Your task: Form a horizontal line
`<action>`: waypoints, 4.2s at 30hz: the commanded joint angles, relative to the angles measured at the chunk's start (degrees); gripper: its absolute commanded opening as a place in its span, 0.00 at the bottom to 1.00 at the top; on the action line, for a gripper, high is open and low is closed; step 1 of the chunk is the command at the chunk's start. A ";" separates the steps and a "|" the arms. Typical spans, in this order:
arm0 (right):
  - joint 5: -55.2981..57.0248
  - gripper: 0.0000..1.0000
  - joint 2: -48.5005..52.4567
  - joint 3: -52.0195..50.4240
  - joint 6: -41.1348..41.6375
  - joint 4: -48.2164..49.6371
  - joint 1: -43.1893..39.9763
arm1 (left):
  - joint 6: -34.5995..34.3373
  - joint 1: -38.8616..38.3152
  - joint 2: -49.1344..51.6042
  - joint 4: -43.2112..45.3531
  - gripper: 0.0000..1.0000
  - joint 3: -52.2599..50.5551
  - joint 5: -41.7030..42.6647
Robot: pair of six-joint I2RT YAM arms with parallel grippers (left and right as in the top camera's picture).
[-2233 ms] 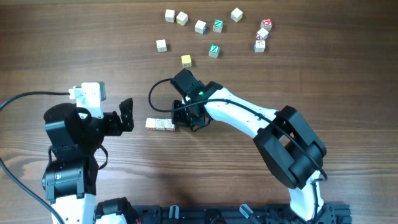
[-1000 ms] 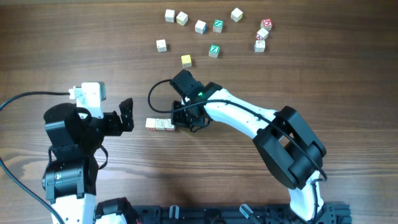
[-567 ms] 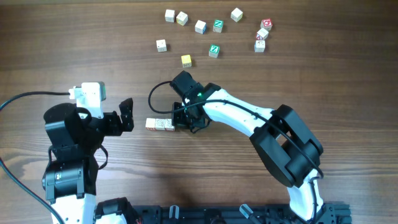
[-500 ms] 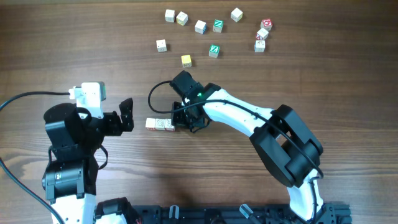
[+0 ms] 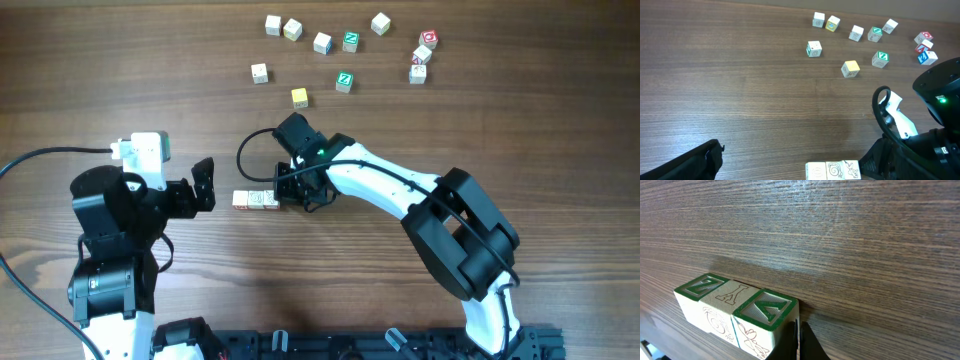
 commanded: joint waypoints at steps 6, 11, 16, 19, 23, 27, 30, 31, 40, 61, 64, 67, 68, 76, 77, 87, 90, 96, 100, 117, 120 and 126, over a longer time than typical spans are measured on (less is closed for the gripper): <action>1.99 0.05 1.07 -0.57 2.19 -2.05 -0.11 | 0.26 0.26 0.02 0.13 1.00 0.17 -0.35; 4.98 0.05 -0.15 -0.52 2.60 -4.52 -1.79 | 0.24 0.26 0.02 0.13 1.00 0.17 -0.35; 16.20 0.05 -7.69 -0.50 2.62 -9.77 -2.73 | 0.24 0.26 0.02 0.13 1.00 0.17 -0.35; 24.06 0.05 -14.25 -0.50 2.54 -13.79 -2.91 | 0.24 0.26 0.02 0.11 1.00 0.17 -0.37; 36.35 0.04 -24.37 -0.50 2.05 -20.04 -2.91 | 0.26 0.26 0.02 0.11 1.00 0.17 -0.35; 47.19 0.05 -35.10 -0.50 -1.55 -26.40 -3.34 | 0.26 0.26 0.02 0.13 1.00 0.17 -0.35; 51.10 0.05 -40.61 -0.50 -2.40 -30.12 -5.77 | 0.26 0.26 0.02 0.13 1.00 0.17 -0.35; 51.95 0.05 -42.23 -0.50 -2.38 -31.61 -7.32 | 0.26 0.26 0.02 0.11 1.00 0.17 -0.35; 54.25 0.05 -55.69 -0.50 -6.86 -41.66 -21.44 | 0.26 0.26 0.02 0.13 1.00 0.17 -0.35; 54.27 1.00 -71.54 -0.52 -5.42 -53.96 -24.09 | 0.24 0.26 0.02 0.13 1.00 0.20 -0.35; 56.17 1.00 -71.54 -0.55 -5.38 -53.62 -23.45 | 0.26 0.26 0.02 0.13 1.00 0.17 -0.35; 56.76 1.00 -72.30 -0.59 -5.38 -53.27 -23.47 | 0.24 0.26 0.02 0.11 1.00 0.17 -0.35; 56.98 1.00 -72.81 -0.59 -5.35 -53.20 -23.47 | 0.24 0.26 0.02 0.13 1.00 0.17 -0.35; 55.19 1.00 -79.89 -3.17 -5.38 -47.47 -29.51 | 0.26 0.26 0.02 0.11 1.00 0.17 -0.35; 54.25 1.00 -82.09 -5.79 -5.35 -45.16 -30.91 | 0.26 0.26 0.02 0.13 1.00 0.17 -0.35; 46.03 1.00 -105.28 -35.06 -10.12 -21.53 -38.36 | 0.26 0.26 0.02 0.11 1.00 0.17 -0.35; 40.61 1.00 -110.12 -41.13 -15.10 -13.97 -42.12 | 0.26 0.26 0.02 0.11 1.00 0.17 -0.35; 30.95 1.00 -119.47 -54.82 -20.65 4.17 -47.34 | 0.24 0.26 0.02 0.11 1.00 0.17 -0.35; 28.79 1.00 -120.26 -61.68 -20.83 13.60 -47.89 | 0.26 0.26 0.02 0.11 1.00 0.17 -0.35; 24.55 1.00 -120.28 -80.41 -23.69 41.97 -47.91 | 0.24 0.26 0.02 0.11 1.00 0.17 -0.35; 24.52 1.00 -120.28 -80.39 -23.61 41.07 -47.91 | 0.26 0.26 0.02 0.11 1.00 0.17 -0.35; 24.28 1.00 -120.28 -80.41 -28.00 34.82 -47.89 | 0.26 0.26 0.02 0.11 1.00 0.17 -0.35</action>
